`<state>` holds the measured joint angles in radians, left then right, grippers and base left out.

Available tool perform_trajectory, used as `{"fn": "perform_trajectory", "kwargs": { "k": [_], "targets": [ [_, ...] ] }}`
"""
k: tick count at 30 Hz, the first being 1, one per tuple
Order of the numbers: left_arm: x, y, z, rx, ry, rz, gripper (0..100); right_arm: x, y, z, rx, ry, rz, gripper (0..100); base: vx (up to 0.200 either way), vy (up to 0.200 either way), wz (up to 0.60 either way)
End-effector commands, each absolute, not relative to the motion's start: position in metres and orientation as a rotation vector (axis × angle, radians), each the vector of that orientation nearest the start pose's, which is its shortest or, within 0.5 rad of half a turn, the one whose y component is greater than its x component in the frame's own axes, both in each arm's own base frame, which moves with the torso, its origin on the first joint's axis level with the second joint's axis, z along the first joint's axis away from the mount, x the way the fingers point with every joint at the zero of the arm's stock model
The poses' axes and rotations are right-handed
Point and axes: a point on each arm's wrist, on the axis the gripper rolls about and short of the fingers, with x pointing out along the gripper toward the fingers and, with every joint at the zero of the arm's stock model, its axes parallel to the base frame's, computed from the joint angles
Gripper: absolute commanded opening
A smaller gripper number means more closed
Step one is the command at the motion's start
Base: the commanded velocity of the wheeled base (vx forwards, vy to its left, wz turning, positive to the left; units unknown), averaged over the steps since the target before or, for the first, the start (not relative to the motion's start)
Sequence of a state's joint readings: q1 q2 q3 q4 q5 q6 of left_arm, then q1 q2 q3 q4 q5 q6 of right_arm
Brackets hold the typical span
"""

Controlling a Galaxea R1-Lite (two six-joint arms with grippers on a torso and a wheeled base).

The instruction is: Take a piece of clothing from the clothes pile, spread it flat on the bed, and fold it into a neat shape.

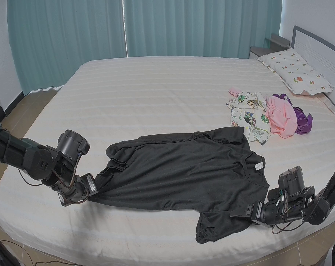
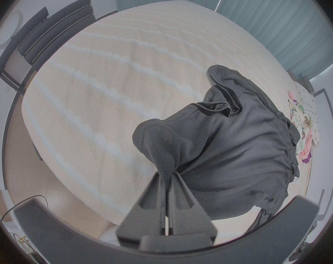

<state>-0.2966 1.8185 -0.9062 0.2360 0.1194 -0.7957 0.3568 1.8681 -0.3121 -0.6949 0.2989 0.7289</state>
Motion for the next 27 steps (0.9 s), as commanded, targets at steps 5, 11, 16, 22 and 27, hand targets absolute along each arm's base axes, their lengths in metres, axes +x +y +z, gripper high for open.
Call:
{"fn": "perform_trajectory", "kwargs": {
  "k": [5,11,16,22,27],
  "targets": [
    [0.268,-0.078,0.108,-0.479,1.100,0.292,0,0.221,0.091,0.026,0.623,1.080,0.221,0,0.000,0.000,0.00],
    [0.260,-0.075,0.104,-0.472,1.118,0.299,0,0.210,0.079,0.042,0.634,1.048,0.199,0,0.000,0.000,0.00],
    [0.250,-0.072,0.107,-0.470,1.118,0.298,0,0.198,0.061,0.056,0.612,1.083,0.153,0,0.000,0.000,0.00],
    [0.230,-0.066,0.109,-0.402,1.141,0.262,0,0.191,0.041,0.067,0.541,1.086,0.129,0,0.000,0.000,0.00],
    [0.205,-0.061,0.106,-0.337,1.195,0.248,0,0.190,0.028,0.072,0.459,1.136,0.125,0,0.000,0.000,0.00]
  ]
}}
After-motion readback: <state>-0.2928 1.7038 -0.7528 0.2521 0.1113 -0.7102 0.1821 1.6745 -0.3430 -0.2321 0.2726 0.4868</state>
